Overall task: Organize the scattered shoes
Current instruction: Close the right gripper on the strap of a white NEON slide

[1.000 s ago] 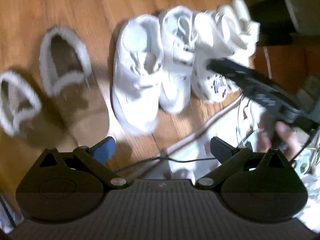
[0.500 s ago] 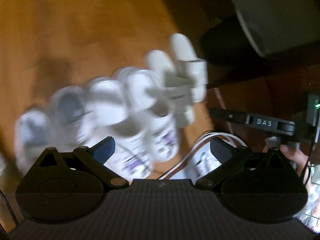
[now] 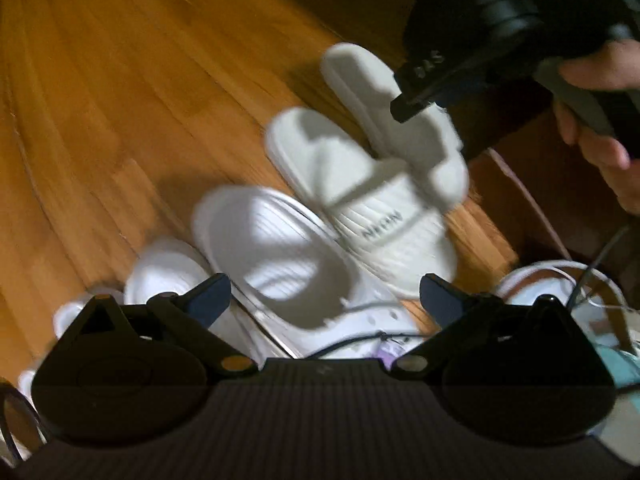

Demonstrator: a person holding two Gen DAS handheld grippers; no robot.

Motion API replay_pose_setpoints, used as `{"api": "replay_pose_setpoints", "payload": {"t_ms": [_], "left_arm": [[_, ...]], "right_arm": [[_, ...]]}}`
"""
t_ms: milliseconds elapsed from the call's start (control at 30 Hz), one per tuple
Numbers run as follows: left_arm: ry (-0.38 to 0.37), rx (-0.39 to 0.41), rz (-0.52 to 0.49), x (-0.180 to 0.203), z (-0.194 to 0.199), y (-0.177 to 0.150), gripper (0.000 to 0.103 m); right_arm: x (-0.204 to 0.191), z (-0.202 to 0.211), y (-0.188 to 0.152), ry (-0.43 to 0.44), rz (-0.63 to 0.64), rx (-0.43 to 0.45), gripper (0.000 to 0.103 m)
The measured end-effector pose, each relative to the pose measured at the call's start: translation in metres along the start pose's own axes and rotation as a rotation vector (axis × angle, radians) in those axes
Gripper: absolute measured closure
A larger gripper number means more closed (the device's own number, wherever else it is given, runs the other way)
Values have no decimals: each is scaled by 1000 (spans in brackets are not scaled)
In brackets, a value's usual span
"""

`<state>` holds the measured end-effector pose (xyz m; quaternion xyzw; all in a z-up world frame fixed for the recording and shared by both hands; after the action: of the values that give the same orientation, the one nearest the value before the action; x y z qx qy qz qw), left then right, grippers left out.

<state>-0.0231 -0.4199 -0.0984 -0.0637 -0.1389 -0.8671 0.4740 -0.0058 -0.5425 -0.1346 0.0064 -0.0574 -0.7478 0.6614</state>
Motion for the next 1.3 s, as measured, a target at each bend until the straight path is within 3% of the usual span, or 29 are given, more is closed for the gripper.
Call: {"api": "replay_pose_setpoints", "payload": {"t_ms": [100, 233, 400, 500, 667, 967, 1100, 1167, 1300], "left_arm": [[-28, 6, -7, -3, -4, 11, 1], [-60, -7, -5, 1, -24, 18, 1], [-108, -42, 42, -6, -30, 13, 0], [-89, -41, 43, -9, -29, 13, 0], [-115, -41, 47, -2, -30, 13, 0], [-154, -52, 122, -22, -41, 3, 0], [-145, -60, 116, -28, -38, -4, 0], [-152, -53, 110, -30, -36, -8, 0], [-185, -49, 109, -34, -30, -13, 0]], "right_arm": [[6, -28, 30, 3, 13, -15, 61], [16, -58, 44, -25, 1, -55, 59], [37, -91, 36, 9, -79, -214, 61], [38, -88, 26, 29, -78, -299, 61], [33, -90, 10, -46, -22, -394, 60], [7, -114, 7, -158, 52, -472, 37], [1, -130, 3, -262, 145, -512, 37], [0, -142, -8, -340, 229, -578, 37], [-2, -155, -29, -356, 302, -687, 42]]}}
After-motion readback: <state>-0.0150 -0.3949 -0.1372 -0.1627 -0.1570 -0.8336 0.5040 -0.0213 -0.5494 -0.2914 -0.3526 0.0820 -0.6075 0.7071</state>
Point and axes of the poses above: each gripper's, at about its wrist camera, not at the fingertips, and z roughly against the way its jaws point, x to its right, y to its top, the point moved 8 cm from there along -z, roughly the way its jaws point, and after that the axes turned 6 degrees about -x, right-handed, at the moved point
